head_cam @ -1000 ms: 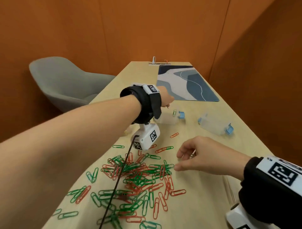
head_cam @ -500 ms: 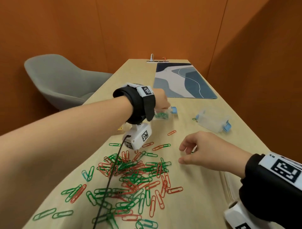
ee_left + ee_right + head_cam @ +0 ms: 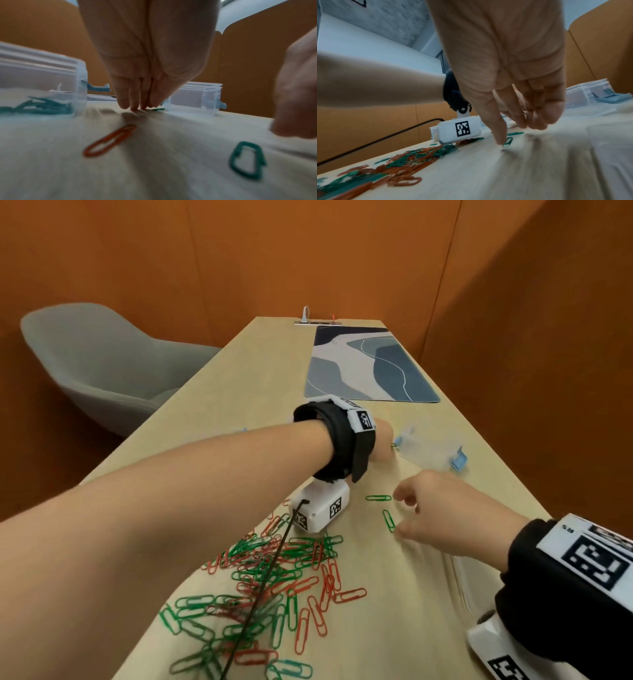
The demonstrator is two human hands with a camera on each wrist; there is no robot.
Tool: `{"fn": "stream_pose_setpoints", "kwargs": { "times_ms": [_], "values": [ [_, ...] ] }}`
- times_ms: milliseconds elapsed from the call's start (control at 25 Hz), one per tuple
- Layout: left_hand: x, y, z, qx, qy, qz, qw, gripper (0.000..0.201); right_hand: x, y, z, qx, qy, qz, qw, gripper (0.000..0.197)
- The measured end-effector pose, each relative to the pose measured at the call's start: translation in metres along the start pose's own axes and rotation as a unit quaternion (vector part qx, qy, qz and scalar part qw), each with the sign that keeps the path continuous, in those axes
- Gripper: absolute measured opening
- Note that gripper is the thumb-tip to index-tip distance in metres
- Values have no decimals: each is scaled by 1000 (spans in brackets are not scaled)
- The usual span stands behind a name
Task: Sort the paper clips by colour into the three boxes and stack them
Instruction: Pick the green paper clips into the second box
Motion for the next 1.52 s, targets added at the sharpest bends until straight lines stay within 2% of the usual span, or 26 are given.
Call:
{"fn": "stream_pose_setpoints", "kwargs": {
  "times_ms": [200, 360, 480, 560, 640, 680, 760, 840, 880, 1000, 1160, 1280, 1320, 1360, 1440, 1520],
  "values": [
    [13, 12, 0, -49, 32, 91, 994, 46, -8, 9, -6, -57, -30, -40, 997, 34],
    [3, 13, -45, -38, 62, 150, 986, 44, -24, 13, -16, -86, -94, -1, 992, 40],
    [-26, 18, -109, -62, 80, 92, 991, 54, -39, 21, -20, -108, -135, 29, 984, 45],
    [-50, 12, -147, -67, 69, -16, 995, 46, -51, 23, -21, -104, -152, 43, 982, 42],
    [-89, 5, -179, -53, 13, -91, 994, 35, -50, 18, -20, -82, -137, 43, 986, 58],
    [-115, 12, -195, -79, -27, -105, 991, 38, -44, 14, -20, -74, -117, 34, 990, 71],
    [-172, 51, -238, -191, -141, -107, 966, 53, -30, 12, -22, -88, -73, 23, 993, 86],
    [-205, 89, -277, -282, -218, -84, 931, 59, -27, 16, -24, -112, -61, 36, 991, 74],
    [-213, 101, -286, -292, -233, -78, 924, 56, -32, 20, -23, -119, -74, 45, 989, 63],
    [-199, 106, -276, -237, -223, -128, 937, 37, -66, 38, -18, -134, -150, 79, 976, 37],
    [-152, 82, -230, -114, -139, -247, 952, 23, -105, 48, -18, -133, -218, 110, 960, 18],
    [-157, 46, -212, 23, -117, -185, 975, 9, -82, 21, -8, -23, -182, 60, 981, 5],
    [-163, 38, -208, 63, -121, -145, 980, 12, -69, 10, -3, 18, -152, 24, 988, 4],
    [-167, 36, -204, 84, -120, -109, 983, 21, -55, 4, 2, 39, -113, -17, 993, 14],
    [-165, 44, -189, 64, -98, -77, 990, 33, -34, 7, 13, 14, -52, -90, 994, 29],
    [-158, 49, -181, 43, -69, -75, 994, 34, -32, 17, 18, -25, -51, -121, 991, 31]
  ]
}}
Point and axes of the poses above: each hand's wrist, its own z-axis towards the middle knuckle, its own y-axis out of the palm, x = y × z, the point moved 9 cm from there along z, towards the middle knuckle, and after that the axes turned 7 degrees about -y, right-handed, at the moved point
